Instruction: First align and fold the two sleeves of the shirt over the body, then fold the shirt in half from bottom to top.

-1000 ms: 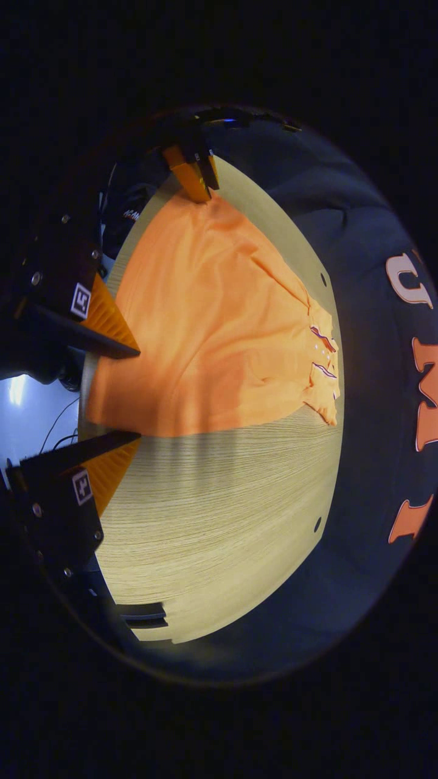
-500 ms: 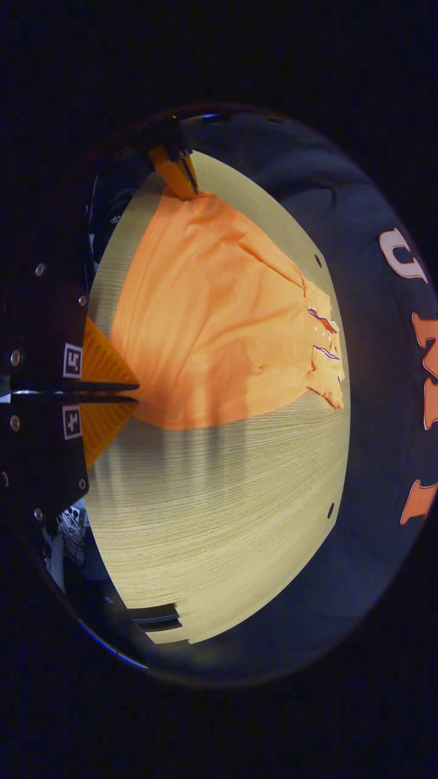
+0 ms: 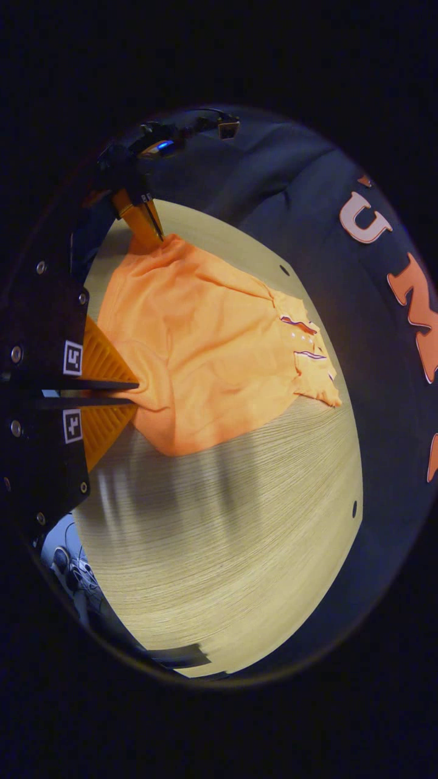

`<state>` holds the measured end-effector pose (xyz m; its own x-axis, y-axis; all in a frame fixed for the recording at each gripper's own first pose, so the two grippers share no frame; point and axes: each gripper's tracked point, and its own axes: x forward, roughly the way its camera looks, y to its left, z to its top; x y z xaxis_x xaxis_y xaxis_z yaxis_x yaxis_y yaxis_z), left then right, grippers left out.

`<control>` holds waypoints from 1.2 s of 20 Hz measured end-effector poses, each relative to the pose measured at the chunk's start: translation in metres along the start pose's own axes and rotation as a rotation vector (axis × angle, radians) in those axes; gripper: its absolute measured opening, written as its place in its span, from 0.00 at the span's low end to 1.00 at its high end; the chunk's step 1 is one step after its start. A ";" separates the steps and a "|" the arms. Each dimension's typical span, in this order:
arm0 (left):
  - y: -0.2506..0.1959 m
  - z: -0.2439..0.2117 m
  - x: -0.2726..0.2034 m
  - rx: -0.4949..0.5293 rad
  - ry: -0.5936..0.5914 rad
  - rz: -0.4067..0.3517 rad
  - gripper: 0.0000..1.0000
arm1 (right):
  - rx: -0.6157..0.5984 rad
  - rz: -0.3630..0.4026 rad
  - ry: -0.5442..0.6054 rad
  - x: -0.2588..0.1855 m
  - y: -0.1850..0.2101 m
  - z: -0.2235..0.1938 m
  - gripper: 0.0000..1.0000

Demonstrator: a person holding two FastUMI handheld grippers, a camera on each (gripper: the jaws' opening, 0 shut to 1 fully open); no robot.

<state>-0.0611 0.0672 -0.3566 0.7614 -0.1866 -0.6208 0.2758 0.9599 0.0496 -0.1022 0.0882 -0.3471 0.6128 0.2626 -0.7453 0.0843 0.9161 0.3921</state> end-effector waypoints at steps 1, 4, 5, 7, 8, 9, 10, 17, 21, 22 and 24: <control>-0.001 0.007 0.000 0.003 -0.011 0.000 0.01 | -0.002 0.018 -0.015 -0.002 0.003 0.007 0.06; 0.003 0.031 -0.004 -0.026 -0.051 0.009 0.01 | 0.047 0.084 -0.058 -0.007 0.011 0.032 0.06; 0.004 0.042 -0.004 -0.046 -0.069 0.011 0.02 | 0.062 0.107 -0.072 -0.008 0.014 0.041 0.06; 0.007 0.066 -0.005 -0.081 -0.111 0.024 0.01 | 0.068 0.143 -0.088 -0.008 0.017 0.054 0.06; 0.008 0.074 -0.007 -0.091 -0.130 0.033 0.01 | 0.060 0.156 -0.093 -0.008 0.018 0.060 0.06; 0.007 0.083 -0.009 -0.096 -0.144 0.039 0.01 | 0.049 0.172 -0.098 -0.010 0.021 0.066 0.06; 0.008 0.091 -0.013 -0.094 -0.164 0.051 0.01 | 0.037 0.179 -0.106 -0.013 0.020 0.071 0.06; 0.018 0.138 -0.016 -0.099 -0.221 0.101 0.01 | 0.018 0.256 -0.160 -0.019 0.036 0.119 0.06; 0.038 0.176 0.002 -0.127 -0.245 0.091 0.00 | 0.030 0.234 -0.199 -0.009 0.035 0.154 0.05; 0.044 0.187 0.007 -0.134 -0.250 0.086 0.01 | 0.045 0.229 -0.205 -0.007 0.036 0.162 0.05; 0.054 0.210 0.017 -0.147 -0.280 0.070 0.00 | 0.055 0.220 -0.231 -0.001 0.038 0.181 0.05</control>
<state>0.0901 0.0715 -0.2002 0.9130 -0.1503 -0.3793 0.1455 0.9885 -0.0415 0.0429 0.0682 -0.2334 0.7830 0.3706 -0.4996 -0.0311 0.8255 0.5636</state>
